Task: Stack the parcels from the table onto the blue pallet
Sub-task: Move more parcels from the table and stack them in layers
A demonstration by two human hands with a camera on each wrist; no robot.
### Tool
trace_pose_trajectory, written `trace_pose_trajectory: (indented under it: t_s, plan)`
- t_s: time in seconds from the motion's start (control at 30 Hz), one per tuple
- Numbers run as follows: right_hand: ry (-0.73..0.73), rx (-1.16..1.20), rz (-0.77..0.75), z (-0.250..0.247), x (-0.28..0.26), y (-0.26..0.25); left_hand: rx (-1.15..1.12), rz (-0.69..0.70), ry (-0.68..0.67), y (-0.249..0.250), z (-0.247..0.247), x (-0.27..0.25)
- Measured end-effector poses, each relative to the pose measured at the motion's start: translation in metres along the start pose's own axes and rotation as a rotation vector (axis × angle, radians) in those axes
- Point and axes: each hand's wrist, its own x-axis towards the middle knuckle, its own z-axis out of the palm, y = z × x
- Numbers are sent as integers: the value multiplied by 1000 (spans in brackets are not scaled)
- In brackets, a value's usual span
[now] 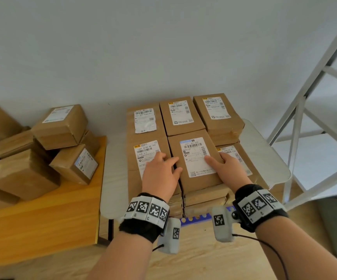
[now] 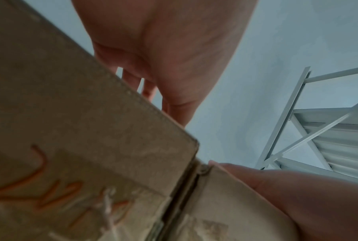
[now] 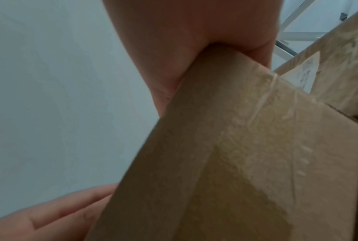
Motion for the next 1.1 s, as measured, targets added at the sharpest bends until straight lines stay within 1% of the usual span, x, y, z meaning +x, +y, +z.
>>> trace_pose_trajectory:
  t_s: [0.13,0.2,0.3,0.43,0.57,0.7,0.9,1.1]
  plan:
    - [8,-37,9,-2,-4,-7,-1,7,-26,0,-3,0]
    - [61,-61,-3,-2,-9,-14,-34,1,-55,-2,-7,2]
    - [168,-99,-72,0,-21,-29,-154,-8,-81,-6,-16,2]
    - [262,-73,-181,9,-39,-55,-276,-5,-2,-18,-36,-8]
    - [273,-40,-265,30,-58,-88,-319,-4,80,-45,-65,-21]
    - [215,-13,-324,80,-83,-127,-337,-48,129,-95,-102,-47]
    - [56,-22,-399,187,-124,-176,-330,-179,192,-201,-154,-98]
    - [-70,-35,-444,293,-161,-216,-315,-344,250,-304,-197,-150]
